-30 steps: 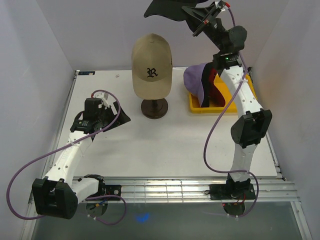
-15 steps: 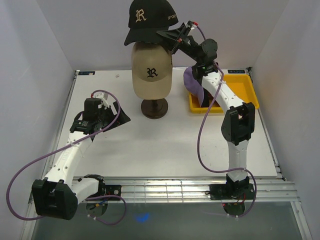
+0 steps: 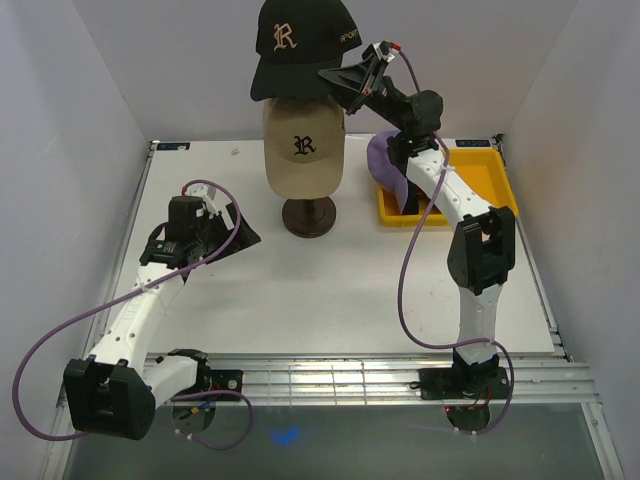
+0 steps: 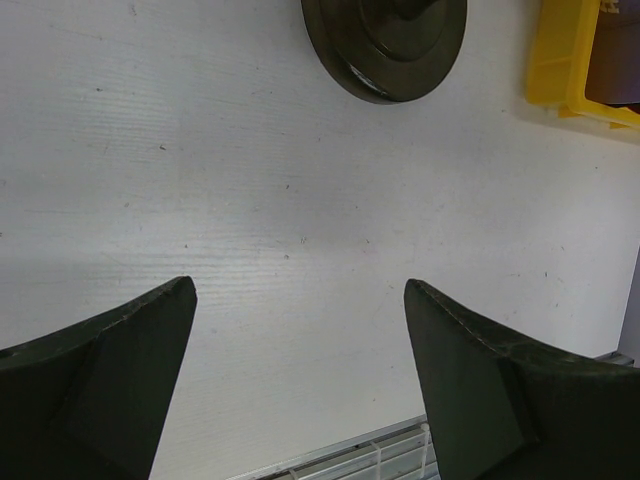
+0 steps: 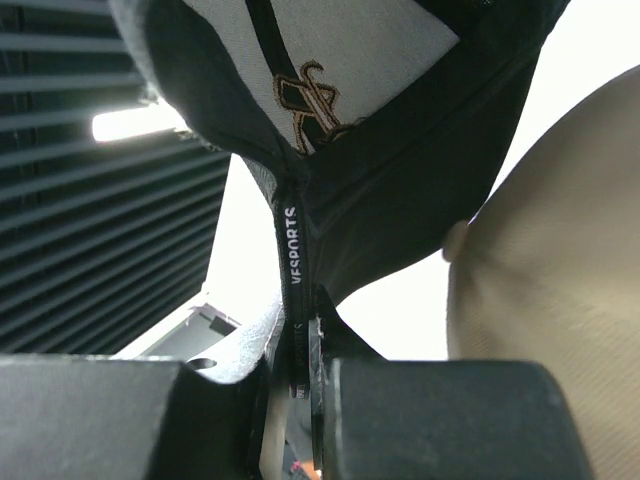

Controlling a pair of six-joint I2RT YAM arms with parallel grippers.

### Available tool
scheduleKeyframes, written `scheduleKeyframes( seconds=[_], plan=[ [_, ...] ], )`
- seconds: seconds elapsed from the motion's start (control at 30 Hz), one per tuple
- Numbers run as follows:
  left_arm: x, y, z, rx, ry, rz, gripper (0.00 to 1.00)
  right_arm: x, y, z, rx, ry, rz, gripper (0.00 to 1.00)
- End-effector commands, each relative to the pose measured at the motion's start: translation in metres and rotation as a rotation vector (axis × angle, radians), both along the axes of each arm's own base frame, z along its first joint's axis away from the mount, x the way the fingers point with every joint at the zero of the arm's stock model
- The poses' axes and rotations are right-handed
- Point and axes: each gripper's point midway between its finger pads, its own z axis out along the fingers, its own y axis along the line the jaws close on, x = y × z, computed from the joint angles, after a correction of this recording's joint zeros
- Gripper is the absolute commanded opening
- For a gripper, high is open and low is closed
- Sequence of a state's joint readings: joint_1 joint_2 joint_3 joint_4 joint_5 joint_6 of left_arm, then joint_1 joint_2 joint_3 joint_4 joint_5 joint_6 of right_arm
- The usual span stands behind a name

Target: Stack the hats

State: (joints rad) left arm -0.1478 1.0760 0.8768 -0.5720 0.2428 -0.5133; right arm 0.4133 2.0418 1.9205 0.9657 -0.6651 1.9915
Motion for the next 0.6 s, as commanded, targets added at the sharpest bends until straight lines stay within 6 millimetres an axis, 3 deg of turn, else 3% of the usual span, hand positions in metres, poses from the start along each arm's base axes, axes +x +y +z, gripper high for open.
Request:
scheduleKeyframes(
  seconds=[0.0,0.23,0.57],
  plan=[
    [0.003,0.003,0.014,0.006,-0.045,0.010,0.96,-0.049,-0.023,0.044,0.092,-0.036,0.106,0.08],
    [0.005,0.004,0.026,0.008,-0.062,0.016,0.96,-0.057,-0.025,0.024,0.075,-0.019,0.124,0.08],
    [0.011,0.003,0.067,-0.009,-0.127,0.031,0.96,-0.064,-0.026,0.005,0.060,-0.005,0.158,0.08]
  ],
)
